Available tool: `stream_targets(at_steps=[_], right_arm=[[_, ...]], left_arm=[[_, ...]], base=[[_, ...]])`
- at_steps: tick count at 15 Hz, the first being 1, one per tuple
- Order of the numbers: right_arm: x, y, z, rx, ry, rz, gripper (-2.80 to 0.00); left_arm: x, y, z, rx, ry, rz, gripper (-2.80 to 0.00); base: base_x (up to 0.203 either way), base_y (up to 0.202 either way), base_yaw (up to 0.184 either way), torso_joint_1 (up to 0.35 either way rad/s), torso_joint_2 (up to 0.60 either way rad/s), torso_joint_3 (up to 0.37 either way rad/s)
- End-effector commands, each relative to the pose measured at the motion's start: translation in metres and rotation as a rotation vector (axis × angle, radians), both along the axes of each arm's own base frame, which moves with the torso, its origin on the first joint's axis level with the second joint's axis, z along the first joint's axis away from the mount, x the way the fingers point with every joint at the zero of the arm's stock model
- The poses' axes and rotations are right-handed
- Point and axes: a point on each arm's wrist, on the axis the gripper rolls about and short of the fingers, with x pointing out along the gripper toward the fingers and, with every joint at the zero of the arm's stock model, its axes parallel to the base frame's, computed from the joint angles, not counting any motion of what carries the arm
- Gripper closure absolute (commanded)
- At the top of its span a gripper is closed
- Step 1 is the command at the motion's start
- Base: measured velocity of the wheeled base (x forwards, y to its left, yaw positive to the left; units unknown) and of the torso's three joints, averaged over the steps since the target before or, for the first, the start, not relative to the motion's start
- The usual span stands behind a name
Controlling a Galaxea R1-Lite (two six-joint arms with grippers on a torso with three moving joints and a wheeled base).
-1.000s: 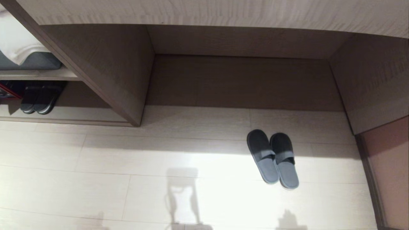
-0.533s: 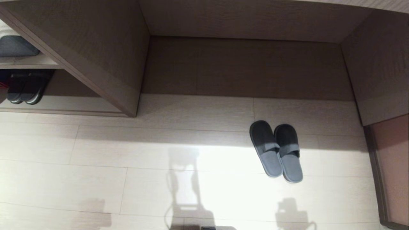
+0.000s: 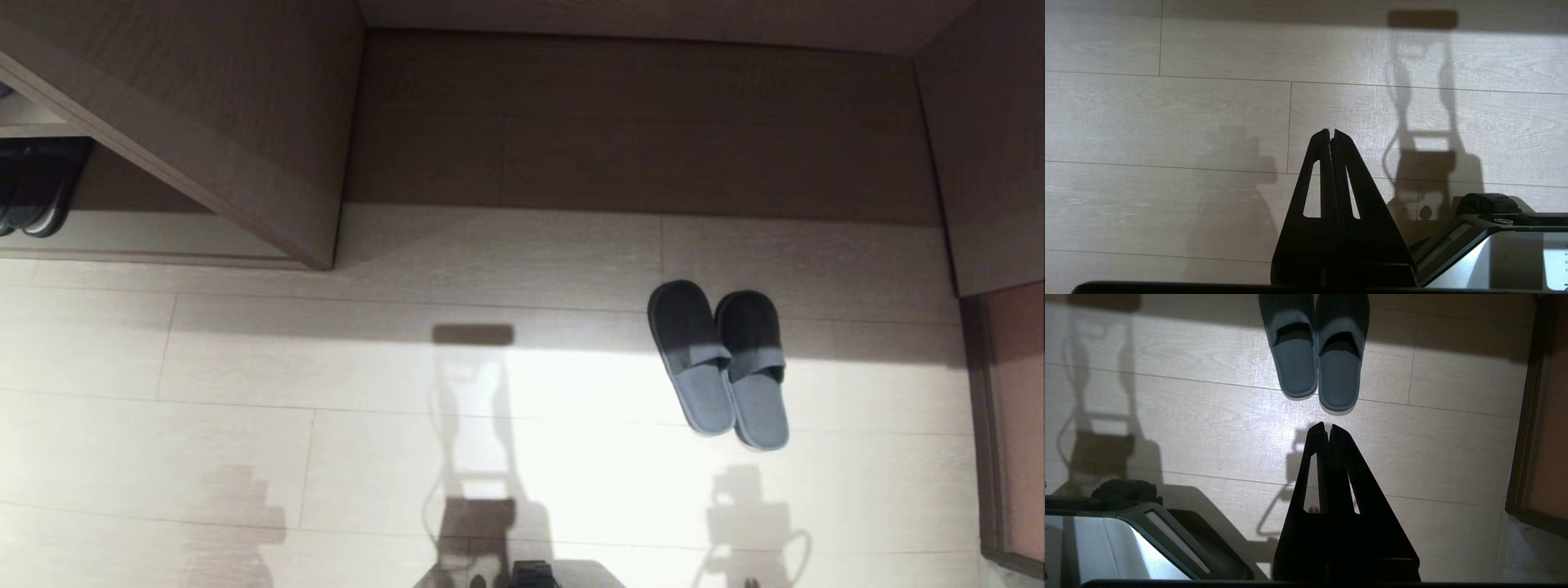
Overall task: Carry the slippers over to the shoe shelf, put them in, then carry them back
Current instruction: Pick up the slippers on the floor
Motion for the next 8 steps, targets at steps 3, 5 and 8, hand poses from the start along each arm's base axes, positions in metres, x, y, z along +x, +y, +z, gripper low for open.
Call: stream_targets(at_steps=[3,5,8], right_arm=[[0.0,0.0,0.0,-0.005,0.0,-0.001,0.0],[0.0,-0.0001,0.0,-0.001,0.0,-0.002,0.0],[-0.0001,-0.0001,-0.0001,0.002,-0.002,-0.002,0.0]], left_arm=[[0.0001,0.0,-0.0005,0.0,0.002,0.0,0.0],[0.0001,0.0,-0.0005,-0.001,0.002,0.0,0.0],[0.0001,0.0,-0.0005,-0.001,0.002,0.0,0.0]], base=[[0.0,0.0,0.0,0.003,0.0,-0.195],[0.0,0.0,0.0,0.002,0.0,-0.195],[0.0,0.0,0.0,0.003,0.0,-0.197]])
